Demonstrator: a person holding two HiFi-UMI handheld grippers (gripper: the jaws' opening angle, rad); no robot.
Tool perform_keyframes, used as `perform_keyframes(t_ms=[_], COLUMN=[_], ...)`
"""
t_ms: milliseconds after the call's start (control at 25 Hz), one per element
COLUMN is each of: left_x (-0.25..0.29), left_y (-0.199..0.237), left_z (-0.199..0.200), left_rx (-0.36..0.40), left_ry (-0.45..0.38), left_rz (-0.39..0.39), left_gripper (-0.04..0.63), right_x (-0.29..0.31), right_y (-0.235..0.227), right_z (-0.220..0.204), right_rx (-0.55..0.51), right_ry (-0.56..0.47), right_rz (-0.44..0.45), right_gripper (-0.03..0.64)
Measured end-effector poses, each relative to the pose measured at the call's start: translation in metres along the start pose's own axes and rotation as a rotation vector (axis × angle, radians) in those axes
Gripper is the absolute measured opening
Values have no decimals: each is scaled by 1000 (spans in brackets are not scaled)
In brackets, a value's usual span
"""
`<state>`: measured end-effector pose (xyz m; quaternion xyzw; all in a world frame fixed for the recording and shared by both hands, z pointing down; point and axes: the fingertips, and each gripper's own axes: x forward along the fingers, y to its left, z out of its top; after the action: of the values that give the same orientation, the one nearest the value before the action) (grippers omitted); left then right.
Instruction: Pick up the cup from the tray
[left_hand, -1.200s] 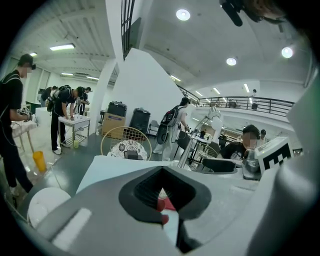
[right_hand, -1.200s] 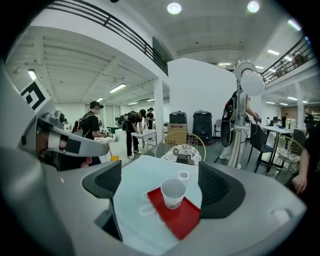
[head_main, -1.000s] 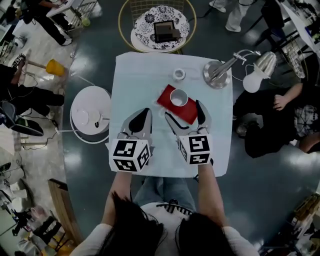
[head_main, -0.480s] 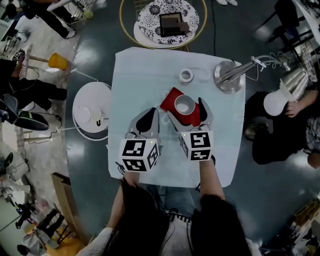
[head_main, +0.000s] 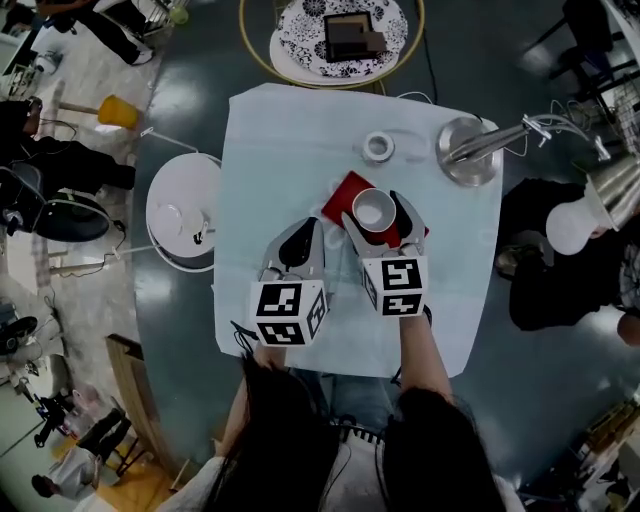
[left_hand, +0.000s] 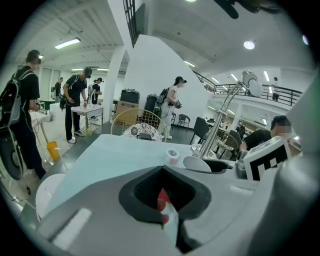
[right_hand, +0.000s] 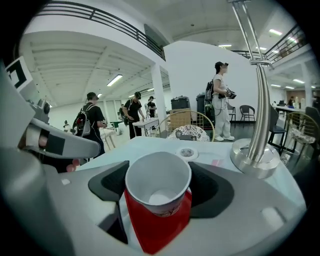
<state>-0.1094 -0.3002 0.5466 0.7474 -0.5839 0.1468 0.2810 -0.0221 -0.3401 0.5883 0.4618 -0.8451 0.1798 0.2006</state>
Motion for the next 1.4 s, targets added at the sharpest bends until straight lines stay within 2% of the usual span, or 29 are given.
perform_keyframes(t_ms=[160, 320, 440, 760, 1120, 1280, 1400], left_x=[-3, -9, -8, -6, 0, 1, -1], left_y=[5, 8, 2, -52, -109, -137, -153], left_z=[4, 6, 7, 3, -15, -20, -20], left_rx=[13, -11, 8, 38, 56, 118, 115], left_ry=[-14, -25, -26, -7, 32, 52, 52], left_rz=[25, 27, 20, -105, -218, -277, -303], left_gripper=[0, 0, 0, 0, 0, 0, 0], right_x=[-2, -11, -23, -73, -136, -154, -166], right_y=[4, 7, 2, -41, -88, -99, -104], right_z=[1, 8, 17, 12, -21, -32, -44], right_rx=[-12, -22, -22, 16, 69, 83, 106], right_ry=[-1, -24, -51, -79, -70, -66, -60], right_rz=[8, -1, -16, -124, -252, -285, -281], right_gripper=[379, 377, 376, 376, 376, 376, 376])
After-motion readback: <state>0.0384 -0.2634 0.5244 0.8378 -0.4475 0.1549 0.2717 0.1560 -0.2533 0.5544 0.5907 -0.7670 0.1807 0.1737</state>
